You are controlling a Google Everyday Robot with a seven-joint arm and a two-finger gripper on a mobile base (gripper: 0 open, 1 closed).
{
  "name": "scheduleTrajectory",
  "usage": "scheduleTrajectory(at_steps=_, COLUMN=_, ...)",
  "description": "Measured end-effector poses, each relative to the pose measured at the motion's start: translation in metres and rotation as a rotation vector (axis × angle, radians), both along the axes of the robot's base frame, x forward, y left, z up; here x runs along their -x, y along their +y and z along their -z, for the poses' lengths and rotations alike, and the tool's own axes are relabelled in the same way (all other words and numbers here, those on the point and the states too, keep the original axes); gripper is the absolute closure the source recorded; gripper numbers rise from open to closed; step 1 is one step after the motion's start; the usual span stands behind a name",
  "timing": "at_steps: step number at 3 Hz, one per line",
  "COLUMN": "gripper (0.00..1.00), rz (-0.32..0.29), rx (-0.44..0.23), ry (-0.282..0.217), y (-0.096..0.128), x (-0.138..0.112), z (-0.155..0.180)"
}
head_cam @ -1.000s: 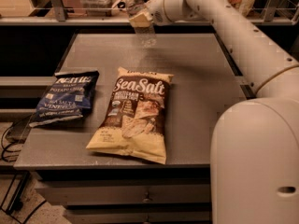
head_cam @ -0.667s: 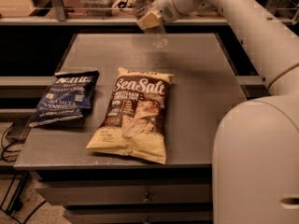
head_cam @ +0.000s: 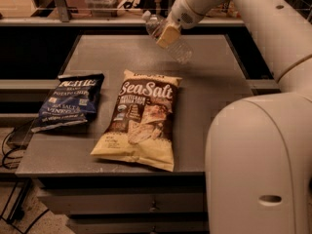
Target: Knock water bottle over
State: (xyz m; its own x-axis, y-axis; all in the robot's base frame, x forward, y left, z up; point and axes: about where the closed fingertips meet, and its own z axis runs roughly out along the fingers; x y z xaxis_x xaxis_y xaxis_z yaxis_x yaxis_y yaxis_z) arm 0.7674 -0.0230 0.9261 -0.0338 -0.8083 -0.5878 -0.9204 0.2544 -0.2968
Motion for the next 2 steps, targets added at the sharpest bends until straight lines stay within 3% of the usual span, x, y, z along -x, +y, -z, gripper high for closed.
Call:
scheduleTrajectory(at_steps=1, gripper=0.35, rz=-0.052, rx=0.104, ry=0.145, y=-0.016, x=0.033, z=0.032)
scheduleTrajectory(at_steps=2, gripper=0.12, rz=-0.077, rx=0.157, ry=0.237, y=-0.026, x=0.058, z=0.051)
